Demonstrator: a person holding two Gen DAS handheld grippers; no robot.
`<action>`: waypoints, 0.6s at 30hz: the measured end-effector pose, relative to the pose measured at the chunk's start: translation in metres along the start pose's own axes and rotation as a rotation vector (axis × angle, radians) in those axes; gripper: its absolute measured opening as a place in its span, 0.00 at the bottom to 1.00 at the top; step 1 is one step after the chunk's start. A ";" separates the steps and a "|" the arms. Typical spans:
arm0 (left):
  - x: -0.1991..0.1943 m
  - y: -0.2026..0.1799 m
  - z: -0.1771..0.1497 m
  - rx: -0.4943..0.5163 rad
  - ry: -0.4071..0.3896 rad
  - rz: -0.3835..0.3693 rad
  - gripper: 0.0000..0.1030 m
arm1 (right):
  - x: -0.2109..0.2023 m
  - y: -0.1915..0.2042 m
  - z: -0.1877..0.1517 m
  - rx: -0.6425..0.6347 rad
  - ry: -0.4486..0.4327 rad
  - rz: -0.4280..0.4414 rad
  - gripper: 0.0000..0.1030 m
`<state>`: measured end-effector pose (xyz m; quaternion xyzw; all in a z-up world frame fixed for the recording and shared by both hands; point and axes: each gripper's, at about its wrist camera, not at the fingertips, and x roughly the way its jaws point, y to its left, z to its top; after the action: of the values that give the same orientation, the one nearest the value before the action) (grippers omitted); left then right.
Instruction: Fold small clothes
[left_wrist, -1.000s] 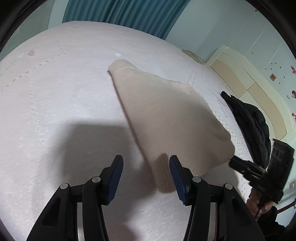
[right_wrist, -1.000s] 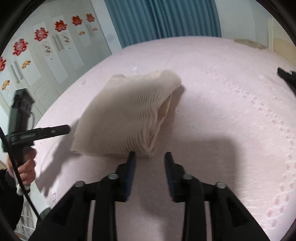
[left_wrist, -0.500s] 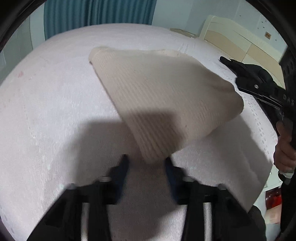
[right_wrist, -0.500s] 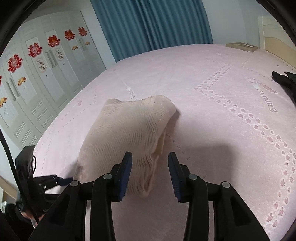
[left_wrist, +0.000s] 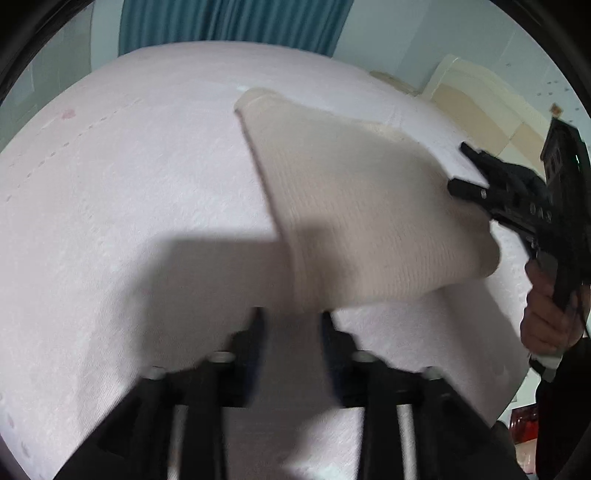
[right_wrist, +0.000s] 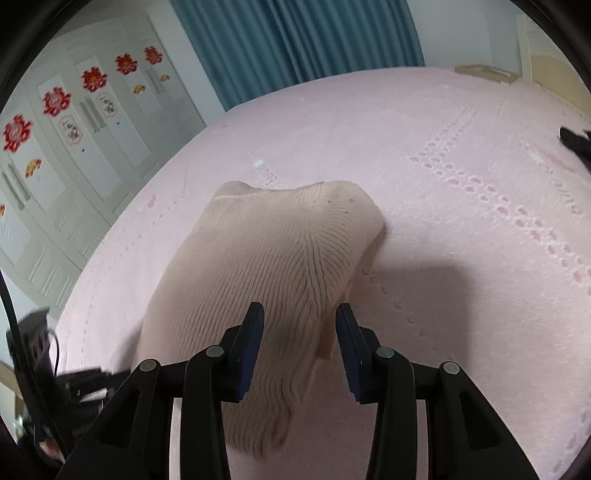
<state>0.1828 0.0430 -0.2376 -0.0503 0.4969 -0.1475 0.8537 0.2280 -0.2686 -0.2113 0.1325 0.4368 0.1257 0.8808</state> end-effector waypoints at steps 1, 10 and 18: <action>-0.003 0.002 -0.002 0.002 -0.005 0.005 0.41 | 0.004 -0.002 0.002 0.012 0.000 -0.007 0.38; -0.019 0.034 0.030 -0.101 -0.115 0.025 0.44 | 0.001 -0.016 0.006 0.013 -0.089 0.031 0.12; 0.006 0.015 0.096 -0.067 -0.162 0.000 0.48 | 0.012 -0.004 0.011 -0.088 -0.007 -0.086 0.22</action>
<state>0.2711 0.0502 -0.1981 -0.0908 0.4311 -0.1263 0.8888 0.2443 -0.2699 -0.2155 0.0754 0.4329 0.1064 0.8920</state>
